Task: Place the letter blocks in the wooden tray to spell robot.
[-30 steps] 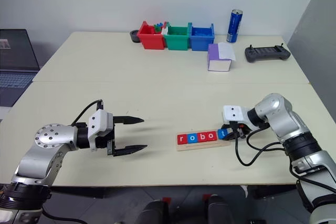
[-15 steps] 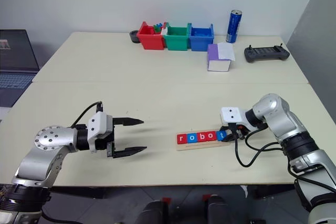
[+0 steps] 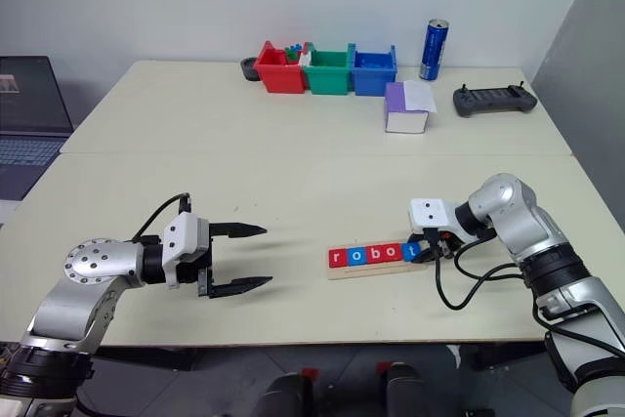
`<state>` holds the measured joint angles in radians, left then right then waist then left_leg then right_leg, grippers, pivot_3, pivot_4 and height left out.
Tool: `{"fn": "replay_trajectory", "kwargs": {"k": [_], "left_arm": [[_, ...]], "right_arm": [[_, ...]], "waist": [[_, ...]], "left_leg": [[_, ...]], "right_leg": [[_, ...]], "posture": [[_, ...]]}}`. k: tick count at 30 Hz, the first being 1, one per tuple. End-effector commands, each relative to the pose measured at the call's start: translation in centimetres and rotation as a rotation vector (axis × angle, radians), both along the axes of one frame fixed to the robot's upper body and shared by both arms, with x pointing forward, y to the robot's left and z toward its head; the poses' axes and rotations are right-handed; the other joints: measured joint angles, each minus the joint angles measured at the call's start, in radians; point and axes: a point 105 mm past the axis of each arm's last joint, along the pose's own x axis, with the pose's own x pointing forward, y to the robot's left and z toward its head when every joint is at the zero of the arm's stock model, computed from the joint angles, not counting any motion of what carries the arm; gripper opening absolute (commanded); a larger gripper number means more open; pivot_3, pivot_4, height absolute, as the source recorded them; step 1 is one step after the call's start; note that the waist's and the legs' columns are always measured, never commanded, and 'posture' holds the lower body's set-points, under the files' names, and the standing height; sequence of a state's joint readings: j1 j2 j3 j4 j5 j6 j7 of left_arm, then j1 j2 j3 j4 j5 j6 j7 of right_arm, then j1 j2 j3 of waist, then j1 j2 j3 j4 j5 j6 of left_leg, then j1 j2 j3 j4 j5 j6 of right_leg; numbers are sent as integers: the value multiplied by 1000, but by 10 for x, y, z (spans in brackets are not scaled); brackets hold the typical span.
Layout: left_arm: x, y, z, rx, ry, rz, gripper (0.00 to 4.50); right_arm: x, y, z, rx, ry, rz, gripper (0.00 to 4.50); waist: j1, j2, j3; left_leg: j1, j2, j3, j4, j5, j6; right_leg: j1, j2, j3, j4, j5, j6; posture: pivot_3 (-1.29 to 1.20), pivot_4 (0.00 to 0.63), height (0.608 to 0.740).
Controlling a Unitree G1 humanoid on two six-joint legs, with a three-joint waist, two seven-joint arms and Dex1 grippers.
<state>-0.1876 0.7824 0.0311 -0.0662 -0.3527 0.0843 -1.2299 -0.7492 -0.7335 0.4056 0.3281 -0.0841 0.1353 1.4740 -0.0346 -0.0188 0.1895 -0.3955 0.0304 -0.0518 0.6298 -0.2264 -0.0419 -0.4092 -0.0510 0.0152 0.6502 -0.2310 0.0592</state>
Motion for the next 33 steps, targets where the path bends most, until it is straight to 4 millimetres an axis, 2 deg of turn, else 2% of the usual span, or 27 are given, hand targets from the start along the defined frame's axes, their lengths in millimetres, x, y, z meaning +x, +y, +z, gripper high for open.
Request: {"fn": "replay_trajectory", "kwargs": {"k": [1, 24, 33], "left_arm": [[1, 1, 8, -9, -33, 2, 4500], [0, 1, 12, -8, -32, 5, 4500], [1, 0, 12, -7, -35, 6, 4500]], "right_arm": [[4, 0, 11, -3, -43, 4, 1464], [1, 3, 33, 45, -25, 53, 1464], [6, -3, 26, 13, -22, 40, 1464]], "waist": [[0, 0, 0], [1, 0, 0], [2, 0, 0]], "left_leg": [[0, 0, 0, 0, 0, 0], [-1, 0, 0, 0, 0, 0], [-1, 0, 0, 0, 0, 0]], "right_leg": [[0, 0, 0, 0, 0, 0], [0, 0, 0, -1, 0, 0], [-1, 0, 0, -1, 0, 0]], "posture": [[0, 150, 740], [0, 150, 740], [0, 150, 740]]}}
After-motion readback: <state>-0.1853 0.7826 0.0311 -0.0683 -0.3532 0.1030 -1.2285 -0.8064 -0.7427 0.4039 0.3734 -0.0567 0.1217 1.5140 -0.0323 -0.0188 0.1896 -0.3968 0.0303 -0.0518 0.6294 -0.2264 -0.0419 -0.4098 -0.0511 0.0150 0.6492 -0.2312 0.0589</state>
